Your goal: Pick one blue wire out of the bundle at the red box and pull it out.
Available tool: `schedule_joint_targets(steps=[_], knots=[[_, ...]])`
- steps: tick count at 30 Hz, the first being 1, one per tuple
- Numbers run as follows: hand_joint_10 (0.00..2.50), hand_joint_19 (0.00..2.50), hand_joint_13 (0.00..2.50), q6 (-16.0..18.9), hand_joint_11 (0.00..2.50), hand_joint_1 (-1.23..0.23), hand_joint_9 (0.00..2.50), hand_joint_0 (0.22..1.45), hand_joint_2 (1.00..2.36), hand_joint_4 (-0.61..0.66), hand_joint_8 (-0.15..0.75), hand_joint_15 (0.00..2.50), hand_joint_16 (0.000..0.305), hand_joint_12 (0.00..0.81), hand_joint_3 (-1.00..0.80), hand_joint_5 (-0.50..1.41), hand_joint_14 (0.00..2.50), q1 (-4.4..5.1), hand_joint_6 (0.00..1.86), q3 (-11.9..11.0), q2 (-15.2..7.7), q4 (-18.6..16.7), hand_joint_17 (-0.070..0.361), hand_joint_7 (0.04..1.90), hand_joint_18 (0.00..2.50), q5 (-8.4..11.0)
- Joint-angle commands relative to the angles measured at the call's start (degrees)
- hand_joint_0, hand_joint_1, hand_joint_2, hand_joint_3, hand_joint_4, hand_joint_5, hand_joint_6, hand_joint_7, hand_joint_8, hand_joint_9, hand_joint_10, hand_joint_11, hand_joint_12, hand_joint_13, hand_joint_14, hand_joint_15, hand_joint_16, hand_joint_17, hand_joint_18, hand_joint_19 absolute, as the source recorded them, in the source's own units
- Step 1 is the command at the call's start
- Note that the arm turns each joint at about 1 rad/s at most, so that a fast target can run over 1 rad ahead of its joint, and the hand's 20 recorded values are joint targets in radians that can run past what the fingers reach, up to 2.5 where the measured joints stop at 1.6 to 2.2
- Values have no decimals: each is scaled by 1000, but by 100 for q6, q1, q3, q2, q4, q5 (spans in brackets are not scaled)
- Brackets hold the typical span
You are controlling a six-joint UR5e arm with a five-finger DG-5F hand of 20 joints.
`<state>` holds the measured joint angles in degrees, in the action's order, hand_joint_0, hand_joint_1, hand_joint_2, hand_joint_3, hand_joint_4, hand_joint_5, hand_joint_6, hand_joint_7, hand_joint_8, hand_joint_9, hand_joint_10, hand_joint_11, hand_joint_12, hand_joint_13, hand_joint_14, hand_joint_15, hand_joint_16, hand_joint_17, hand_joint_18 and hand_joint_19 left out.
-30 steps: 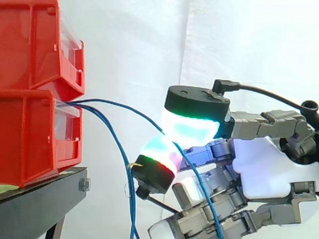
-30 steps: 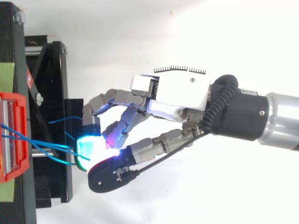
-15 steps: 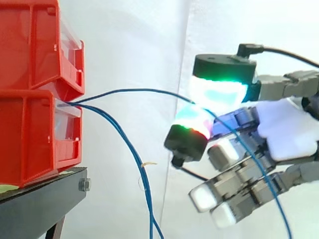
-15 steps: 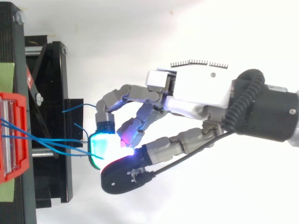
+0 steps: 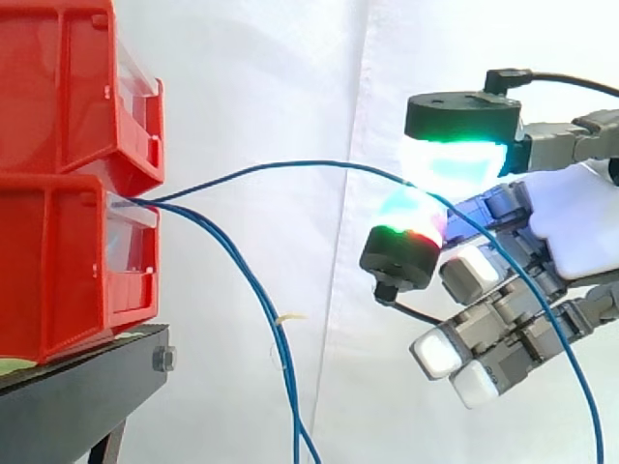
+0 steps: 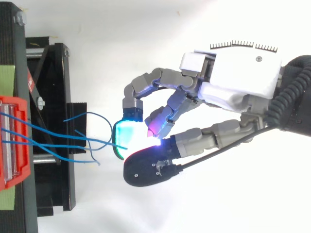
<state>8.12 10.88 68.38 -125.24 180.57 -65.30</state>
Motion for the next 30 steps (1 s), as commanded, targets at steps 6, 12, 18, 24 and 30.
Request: schedule_joint_targets(steps=[6, 12, 18, 24, 30], knots=[[18, 306, 790, -3, 680, -727, 1064, 573, 1012, 136, 378, 497, 70, 500, 15, -80, 17, 2, 887, 0, 0, -31, 157, 1274, 682, 0], [17, 310, 789, -3, 670, -725, 1059, 575, 1013, 133, 376, 491, 70, 499, 9, -81, 16, -7, 888, 0, 0, -31, 157, 1274, 679, 0], [18, 314, 788, -3, 678, -724, 1055, 575, 1014, 137, 374, 493, 69, 495, 12, -81, 17, -7, 887, 0, 0, -31, 156, 1282, 679, 0], [17, 318, 793, -3, 681, -723, 1062, 575, 1014, 137, 375, 496, 69, 495, 20, -82, 17, 2, 888, 0, 0, -31, 155, 1280, 686, 0], [15, 339, 801, -3, 686, -724, 1065, 577, 1013, 129, 378, 512, 69, 496, 19, -81, 16, -7, 889, 0, 0, -31, 154, 1273, 703, 0]])
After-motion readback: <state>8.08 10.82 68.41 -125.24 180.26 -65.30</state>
